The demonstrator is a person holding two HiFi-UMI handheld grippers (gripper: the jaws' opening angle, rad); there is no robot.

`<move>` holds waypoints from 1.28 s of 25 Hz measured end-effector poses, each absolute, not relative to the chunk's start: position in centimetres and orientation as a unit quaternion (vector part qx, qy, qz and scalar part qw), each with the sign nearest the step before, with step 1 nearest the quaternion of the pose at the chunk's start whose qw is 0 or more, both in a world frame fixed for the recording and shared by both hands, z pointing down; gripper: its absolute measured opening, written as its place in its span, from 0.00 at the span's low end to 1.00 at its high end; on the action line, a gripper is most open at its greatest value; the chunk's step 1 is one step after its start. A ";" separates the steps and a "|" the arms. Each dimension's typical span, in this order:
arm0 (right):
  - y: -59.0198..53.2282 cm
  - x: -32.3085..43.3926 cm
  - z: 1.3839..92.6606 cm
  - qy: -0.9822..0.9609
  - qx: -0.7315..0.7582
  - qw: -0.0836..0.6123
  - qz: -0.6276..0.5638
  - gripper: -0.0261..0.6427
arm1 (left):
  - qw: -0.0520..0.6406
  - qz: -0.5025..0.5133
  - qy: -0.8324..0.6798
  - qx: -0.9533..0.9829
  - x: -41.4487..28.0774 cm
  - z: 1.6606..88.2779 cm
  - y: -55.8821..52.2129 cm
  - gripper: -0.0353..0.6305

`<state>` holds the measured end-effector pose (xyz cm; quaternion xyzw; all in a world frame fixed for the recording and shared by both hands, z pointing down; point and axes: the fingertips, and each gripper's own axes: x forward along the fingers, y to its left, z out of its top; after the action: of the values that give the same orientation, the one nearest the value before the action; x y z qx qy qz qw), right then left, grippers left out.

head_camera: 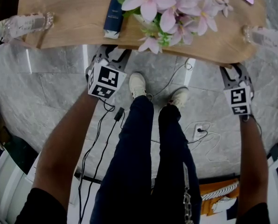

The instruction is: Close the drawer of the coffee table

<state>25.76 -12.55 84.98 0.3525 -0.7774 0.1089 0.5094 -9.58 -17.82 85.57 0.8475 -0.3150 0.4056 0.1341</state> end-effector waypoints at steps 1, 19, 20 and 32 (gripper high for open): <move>-12.5 25.8 85.0 -0.776 0.354 0.510 0.113 0.29 | 0.135 0.405 -0.317 0.847 -9.5 85.5 -17.8 0.28; -5.6 24.6 85.0 -0.781 0.332 0.509 0.145 0.28 | 0.148 0.425 -0.296 0.842 -10.6 85.7 -10.8 0.28; -5.2 24.5 85.0 -0.781 0.331 0.510 0.146 0.28 | 0.148 0.426 -0.294 0.843 -10.6 85.8 -10.5 0.28; -2.5 24.3 85.3 -0.780 0.329 0.510 0.156 0.28 | 0.157 0.433 -0.288 0.840 -11.1 86.0 -7.5 0.27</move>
<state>24.26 -2.54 85.35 0.3287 -0.7797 0.1557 0.5098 -11.06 -7.46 86.03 0.8396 -0.2880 0.4330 0.1571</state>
